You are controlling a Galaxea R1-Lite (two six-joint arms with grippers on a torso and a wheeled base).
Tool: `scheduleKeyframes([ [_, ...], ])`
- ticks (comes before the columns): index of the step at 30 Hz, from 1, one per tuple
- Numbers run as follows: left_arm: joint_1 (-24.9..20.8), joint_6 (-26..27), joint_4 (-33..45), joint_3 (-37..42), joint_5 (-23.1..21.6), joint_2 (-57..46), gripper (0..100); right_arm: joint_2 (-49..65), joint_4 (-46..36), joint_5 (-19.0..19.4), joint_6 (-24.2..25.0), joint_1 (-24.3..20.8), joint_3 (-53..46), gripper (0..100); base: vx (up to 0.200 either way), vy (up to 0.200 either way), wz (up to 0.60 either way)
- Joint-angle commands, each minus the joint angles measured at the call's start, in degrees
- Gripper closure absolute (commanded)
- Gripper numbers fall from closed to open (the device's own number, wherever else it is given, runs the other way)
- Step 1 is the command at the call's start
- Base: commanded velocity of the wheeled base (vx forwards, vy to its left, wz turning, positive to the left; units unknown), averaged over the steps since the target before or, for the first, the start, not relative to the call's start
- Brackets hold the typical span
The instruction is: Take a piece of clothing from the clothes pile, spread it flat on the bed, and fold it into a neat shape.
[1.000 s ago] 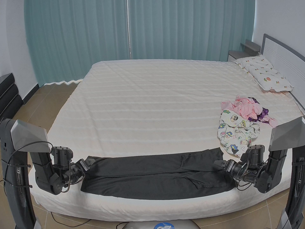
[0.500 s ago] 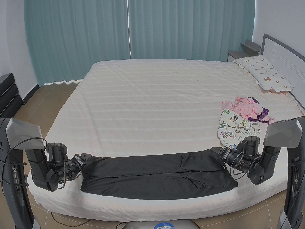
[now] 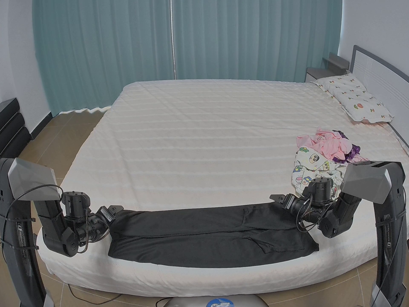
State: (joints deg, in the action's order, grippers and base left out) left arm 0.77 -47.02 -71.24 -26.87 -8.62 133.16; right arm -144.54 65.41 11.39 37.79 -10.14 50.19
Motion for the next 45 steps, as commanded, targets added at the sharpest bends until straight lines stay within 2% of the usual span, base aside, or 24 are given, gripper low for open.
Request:
scheduleKeyframes([
  [1, 0.02, 0.00, -0.04, -0.03, 0.01, 0.00, 0, -1.79, -0.11, 0.04, -0.09, -0.14, 0.88, 100, 0.000, 0.000, 0.00],
  [15, -0.06, 0.00, -0.04, -0.03, 0.01, 0.00, 0, -0.83, 0.15, -0.93, 0.18, 0.83, -0.18, 100, 0.000, 0.000, 0.00],
  [20, -0.06, 0.09, 0.05, -0.11, 0.01, 0.08, 0, -0.30, 0.68, -0.84, 0.18, 2.58, -0.97, 100, 0.000, 0.000, 0.00],
  [28, -0.06, 0.09, 0.05, -0.11, 0.01, 0.08, 0, -0.30, 0.06, -0.84, -0.09, 2.06, -1.06, 100, 0.000, 0.000, 0.00],
  [29, -0.06, 0.09, 0.05, -0.11, 0.09, 0.08, 0, -0.21, 0.24, -0.84, -0.09, 2.06, -1.06, 0, 0.000, 0.000, 0.00],
  [37, -0.06, 0.35, 0.31, -0.29, 0.09, 0.08, 0, 4.45, 3.76, -1.54, 0.35, 1.97, -4.40, 0, 0.000, 0.000, 0.00],
  [45, -0.33, 0.44, 0.14, -0.20, 0.09, 0.26, 0, 12.00, 2.61, -1.89, 0.71, -0.32, -6.07, 0, 0.000, 0.000, 0.00],
])
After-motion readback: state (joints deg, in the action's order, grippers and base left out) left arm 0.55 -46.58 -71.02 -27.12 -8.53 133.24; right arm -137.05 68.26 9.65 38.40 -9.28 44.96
